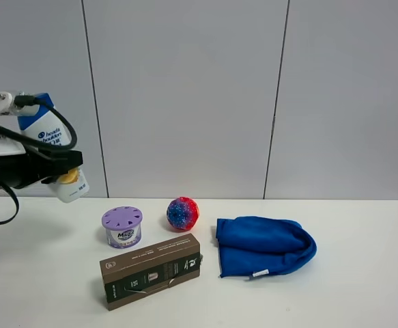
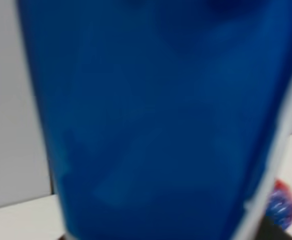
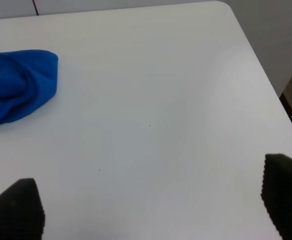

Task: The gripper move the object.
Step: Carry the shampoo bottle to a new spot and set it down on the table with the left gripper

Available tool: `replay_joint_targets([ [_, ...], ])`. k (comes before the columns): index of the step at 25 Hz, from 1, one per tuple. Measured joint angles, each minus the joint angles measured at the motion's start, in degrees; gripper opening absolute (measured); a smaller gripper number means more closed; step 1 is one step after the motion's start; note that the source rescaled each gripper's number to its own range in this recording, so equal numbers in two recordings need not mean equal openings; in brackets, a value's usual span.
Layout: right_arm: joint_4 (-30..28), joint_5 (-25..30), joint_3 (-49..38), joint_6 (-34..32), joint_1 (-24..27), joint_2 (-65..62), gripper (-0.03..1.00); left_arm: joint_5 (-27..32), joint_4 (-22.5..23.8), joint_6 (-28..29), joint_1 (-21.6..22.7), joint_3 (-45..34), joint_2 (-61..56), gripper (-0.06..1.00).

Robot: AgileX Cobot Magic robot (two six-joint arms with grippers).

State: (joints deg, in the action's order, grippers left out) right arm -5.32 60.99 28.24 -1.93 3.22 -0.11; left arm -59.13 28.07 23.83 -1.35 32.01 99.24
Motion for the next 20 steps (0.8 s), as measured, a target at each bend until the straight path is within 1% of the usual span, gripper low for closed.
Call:
replay_joint_targets([
  [4,0.0,0.0,0.0,0.0,0.0,0.0,1.00,3.8,0.3,3.0,-3.0,-0.1,-5.5,0.00],
  [7,0.0,0.0,0.0,0.0,0.0,0.0,1.00,6.4,0.1,4.1,-6.8,-0.1,-9.2,0.00],
  [9,0.0,0.0,0.0,0.0,0.0,0.0,1.00,8.2,-0.8,4.5,-9.7,-0.1,-11.1,0.00],
  [14,0.0,0.0,0.0,0.0,0.0,0.0,1.00,13.7,-5.9,5.5,-18.3,-0.1,-14.5,0.00],
  [20,0.0,0.0,0.0,0.0,0.0,0.0,1.00,16.9,-13.0,4.8,-28.6,-0.1,-15.0,0.00],
])
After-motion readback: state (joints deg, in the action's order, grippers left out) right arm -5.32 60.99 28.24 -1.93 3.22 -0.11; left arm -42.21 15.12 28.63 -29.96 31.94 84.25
